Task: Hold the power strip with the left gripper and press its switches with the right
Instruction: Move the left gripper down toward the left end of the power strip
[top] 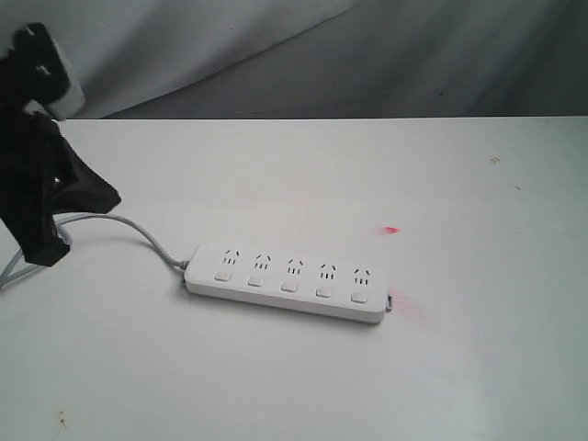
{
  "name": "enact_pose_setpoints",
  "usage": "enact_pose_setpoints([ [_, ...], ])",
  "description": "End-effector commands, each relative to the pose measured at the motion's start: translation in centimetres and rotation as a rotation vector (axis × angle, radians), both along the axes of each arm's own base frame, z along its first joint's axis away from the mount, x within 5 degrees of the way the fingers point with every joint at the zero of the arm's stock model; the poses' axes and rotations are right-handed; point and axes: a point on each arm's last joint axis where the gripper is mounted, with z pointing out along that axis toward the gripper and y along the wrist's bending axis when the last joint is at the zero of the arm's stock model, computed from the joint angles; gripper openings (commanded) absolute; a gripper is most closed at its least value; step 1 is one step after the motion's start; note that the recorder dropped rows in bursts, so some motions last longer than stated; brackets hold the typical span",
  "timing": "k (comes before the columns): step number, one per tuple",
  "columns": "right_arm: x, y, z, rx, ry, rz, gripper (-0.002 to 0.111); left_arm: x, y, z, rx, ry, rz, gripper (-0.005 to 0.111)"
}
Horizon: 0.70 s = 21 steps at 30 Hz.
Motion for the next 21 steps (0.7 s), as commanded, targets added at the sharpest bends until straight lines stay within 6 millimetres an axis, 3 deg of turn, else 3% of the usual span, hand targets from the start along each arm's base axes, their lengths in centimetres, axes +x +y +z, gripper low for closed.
enact_pose_setpoints([
  [1,0.0,-0.1,0.0,0.001,-0.009,-0.010,0.000,2.5,-0.2,-3.3,0.075,0.006,-0.126,0.000],
  [6,0.0,-0.1,0.0,0.001,-0.009,-0.010,0.000,4.7,0.2,-5.6,0.135,-0.057,-0.125,0.000],
  [12,0.0,-0.1,0.0,0.001,-0.009,-0.010,0.000,5.3,0.2,-6.1,0.212,-0.143,-0.244,0.010],
  [17,0.0,-0.1,0.0,0.001,-0.009,-0.010,0.000,5.4,0.0,-6.0,0.217,-0.183,-0.312,0.026],
  [21,0.0,-0.1,0.0,0.001,-0.009,-0.010,0.000,5.1,-0.5,-6.0,0.159,-0.161,-0.330,0.051],
])
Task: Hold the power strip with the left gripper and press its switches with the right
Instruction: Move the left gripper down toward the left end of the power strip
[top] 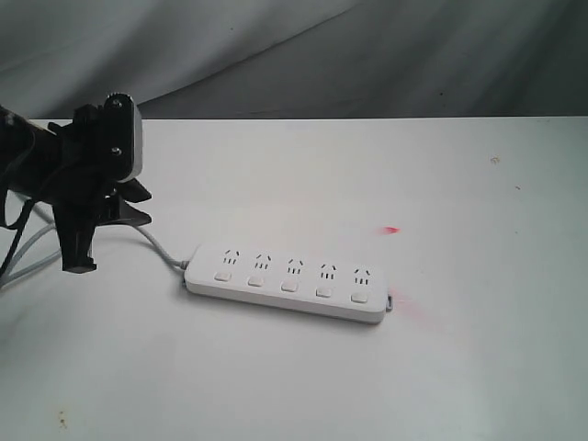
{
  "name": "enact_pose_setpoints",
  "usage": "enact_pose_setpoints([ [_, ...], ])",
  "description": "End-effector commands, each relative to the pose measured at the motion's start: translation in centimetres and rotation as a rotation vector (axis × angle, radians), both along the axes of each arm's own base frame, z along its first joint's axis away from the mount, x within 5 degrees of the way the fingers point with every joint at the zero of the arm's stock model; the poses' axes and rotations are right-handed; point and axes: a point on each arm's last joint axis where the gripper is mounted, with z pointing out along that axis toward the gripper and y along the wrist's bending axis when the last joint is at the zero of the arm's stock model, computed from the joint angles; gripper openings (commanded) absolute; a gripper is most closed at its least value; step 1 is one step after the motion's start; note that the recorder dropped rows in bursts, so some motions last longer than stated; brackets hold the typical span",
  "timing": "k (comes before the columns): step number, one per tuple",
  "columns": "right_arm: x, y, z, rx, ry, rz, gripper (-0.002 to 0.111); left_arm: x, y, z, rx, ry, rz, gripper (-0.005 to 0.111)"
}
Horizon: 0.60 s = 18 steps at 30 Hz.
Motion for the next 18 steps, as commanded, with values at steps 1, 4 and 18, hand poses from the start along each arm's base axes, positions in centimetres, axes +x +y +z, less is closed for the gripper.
enact_pose_setpoints([
  [1,0.0,-0.1,0.0,0.001,-0.009,-0.010,0.000,-0.1,-0.8,0.1,-0.064,0.016,-0.038,0.057],
  [4,0.0,-0.1,0.0,0.001,-0.009,-0.010,0.000,0.1,-1.1,0.0,-0.116,0.019,-0.035,0.071],
  [18,0.0,-0.1,0.0,0.001,-0.009,-0.010,0.000,0.7,-2.3,-3.6,-0.222,0.145,-0.119,0.074],
])
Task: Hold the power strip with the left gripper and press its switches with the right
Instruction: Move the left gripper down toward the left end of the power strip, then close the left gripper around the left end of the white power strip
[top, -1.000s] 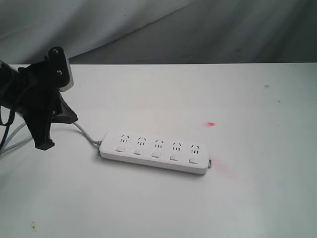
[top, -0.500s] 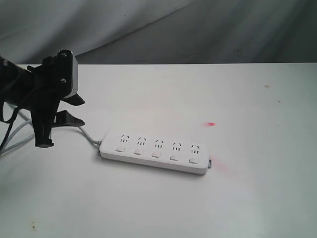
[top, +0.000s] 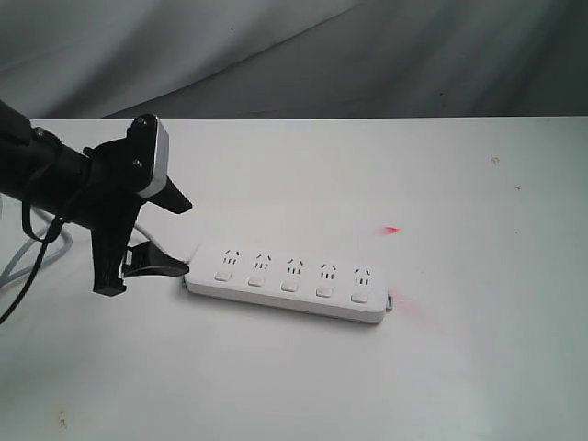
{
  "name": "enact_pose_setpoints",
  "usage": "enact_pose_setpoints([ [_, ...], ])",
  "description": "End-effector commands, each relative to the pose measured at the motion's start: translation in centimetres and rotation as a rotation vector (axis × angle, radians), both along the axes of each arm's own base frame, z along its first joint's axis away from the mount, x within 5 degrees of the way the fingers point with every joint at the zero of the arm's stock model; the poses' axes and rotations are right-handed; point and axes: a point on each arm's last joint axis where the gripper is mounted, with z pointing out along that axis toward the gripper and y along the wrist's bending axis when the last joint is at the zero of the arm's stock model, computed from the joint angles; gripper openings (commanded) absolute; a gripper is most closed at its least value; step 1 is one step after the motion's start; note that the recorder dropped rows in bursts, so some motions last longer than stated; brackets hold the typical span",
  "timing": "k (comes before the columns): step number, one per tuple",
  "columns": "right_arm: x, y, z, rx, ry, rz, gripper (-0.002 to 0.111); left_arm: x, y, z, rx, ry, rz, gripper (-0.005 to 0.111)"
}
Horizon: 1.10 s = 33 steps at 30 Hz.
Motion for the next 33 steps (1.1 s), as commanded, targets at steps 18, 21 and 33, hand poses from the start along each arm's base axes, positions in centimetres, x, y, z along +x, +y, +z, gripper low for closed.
enact_pose_setpoints([
  [18,0.0,-0.1,0.0,0.001,-0.009,-0.010,0.000,1.8,0.0,-3.2,0.027,-0.045,0.013,0.093],
  [21,0.0,-0.1,0.0,0.001,-0.009,-0.010,0.000,1.9,0.1,-3.9,0.035,-0.030,0.019,0.093],
  [33,0.0,-0.1,0.0,0.001,-0.009,-0.010,0.000,2.8,0.1,-6.2,0.051,0.012,0.026,0.093],
])
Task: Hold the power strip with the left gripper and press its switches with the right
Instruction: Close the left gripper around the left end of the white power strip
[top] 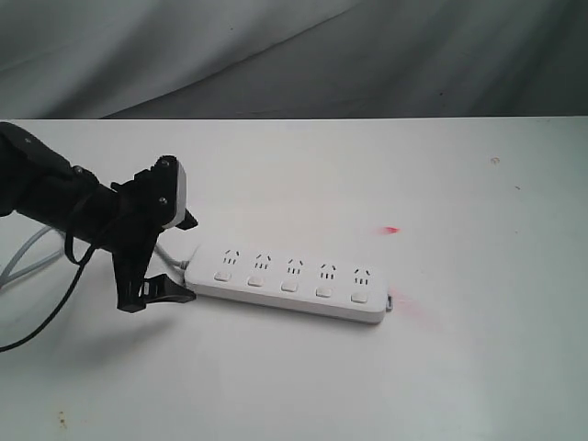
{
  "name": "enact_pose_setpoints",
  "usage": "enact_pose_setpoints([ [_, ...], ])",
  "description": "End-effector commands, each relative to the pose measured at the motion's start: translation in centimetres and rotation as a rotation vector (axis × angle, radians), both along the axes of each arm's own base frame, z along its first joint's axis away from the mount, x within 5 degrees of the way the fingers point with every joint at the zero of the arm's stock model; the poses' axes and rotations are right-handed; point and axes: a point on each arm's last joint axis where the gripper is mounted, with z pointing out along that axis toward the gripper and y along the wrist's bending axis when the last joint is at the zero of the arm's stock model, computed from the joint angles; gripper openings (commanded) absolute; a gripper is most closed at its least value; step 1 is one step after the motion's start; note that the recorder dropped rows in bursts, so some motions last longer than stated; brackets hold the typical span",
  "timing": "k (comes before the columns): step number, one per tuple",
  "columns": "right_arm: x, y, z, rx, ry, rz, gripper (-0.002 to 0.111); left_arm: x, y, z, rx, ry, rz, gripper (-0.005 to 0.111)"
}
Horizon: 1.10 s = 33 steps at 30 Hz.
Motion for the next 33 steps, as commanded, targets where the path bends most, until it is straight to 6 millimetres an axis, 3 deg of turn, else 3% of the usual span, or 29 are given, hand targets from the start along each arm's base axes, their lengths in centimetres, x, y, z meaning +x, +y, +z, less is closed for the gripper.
enact_pose_setpoints([
  [1,0.0,-0.1,0.0,0.001,-0.009,-0.010,0.000,1.0,-0.2,-0.1,-0.002,-0.015,-0.007,0.093],
  [7,0.0,-0.1,0.0,0.001,-0.009,-0.010,0.000,1.8,-0.5,-0.6,-0.013,0.007,-0.055,0.093],
  [27,0.0,-0.1,0.0,0.001,-0.009,-0.010,0.000,1.8,-0.6,-3.8,-0.018,0.106,-0.076,0.093],
  [33,0.0,-0.1,0.0,0.001,-0.009,-0.010,0.000,1.8,-0.6,-3.8,-0.020,0.111,-0.068,0.093],
])
